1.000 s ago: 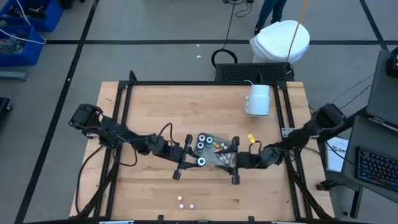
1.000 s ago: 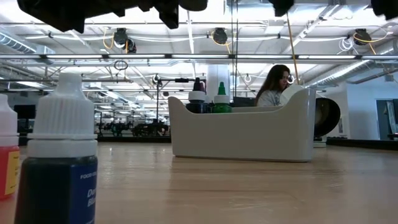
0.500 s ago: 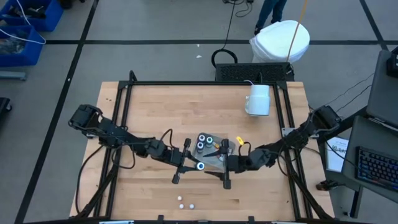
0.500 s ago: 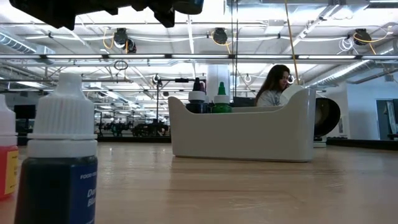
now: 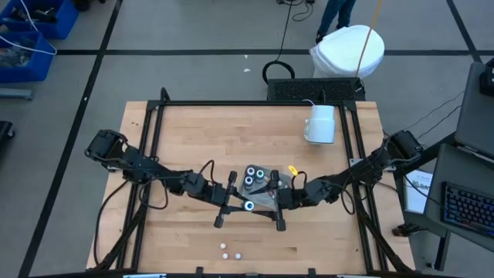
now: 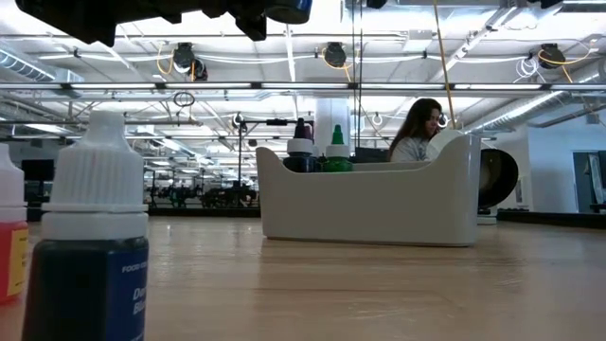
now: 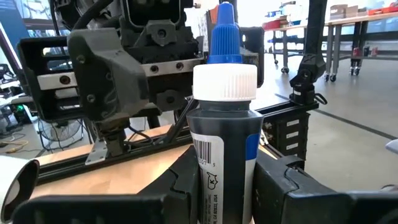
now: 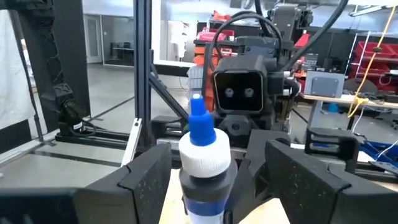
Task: Pick & Place food coloring
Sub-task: Adjust the big blue food coloring in the gray bin
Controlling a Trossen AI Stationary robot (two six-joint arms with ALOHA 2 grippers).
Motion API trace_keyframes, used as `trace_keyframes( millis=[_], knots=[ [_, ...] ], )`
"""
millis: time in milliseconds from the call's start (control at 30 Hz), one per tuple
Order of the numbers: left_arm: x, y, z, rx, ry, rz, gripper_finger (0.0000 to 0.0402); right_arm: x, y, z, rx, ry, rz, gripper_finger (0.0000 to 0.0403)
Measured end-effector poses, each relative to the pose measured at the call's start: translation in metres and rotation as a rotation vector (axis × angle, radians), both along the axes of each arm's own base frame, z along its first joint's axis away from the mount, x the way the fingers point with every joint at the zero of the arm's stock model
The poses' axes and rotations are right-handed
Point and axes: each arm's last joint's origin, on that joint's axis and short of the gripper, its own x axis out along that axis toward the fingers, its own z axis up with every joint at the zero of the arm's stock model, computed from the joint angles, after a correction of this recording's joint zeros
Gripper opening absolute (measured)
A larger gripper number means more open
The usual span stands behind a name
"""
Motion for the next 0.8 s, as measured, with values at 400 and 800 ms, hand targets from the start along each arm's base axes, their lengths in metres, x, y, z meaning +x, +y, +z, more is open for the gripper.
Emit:
trace_keyframes(
  millis=[400,800],
  knots=[
    [0.003,0.007,0.001,0.001,-0.005,0.024,0.0099,0.013,-0.002,-0.019,0.011,-0.013,-0.016,0.0247],
    [0.002,0.007,0.000,0.008,0.000,0.020,0.0099,0.013,-0.002,-0.015,0.029,-0.045,0.035,0.0228]
  ],
)
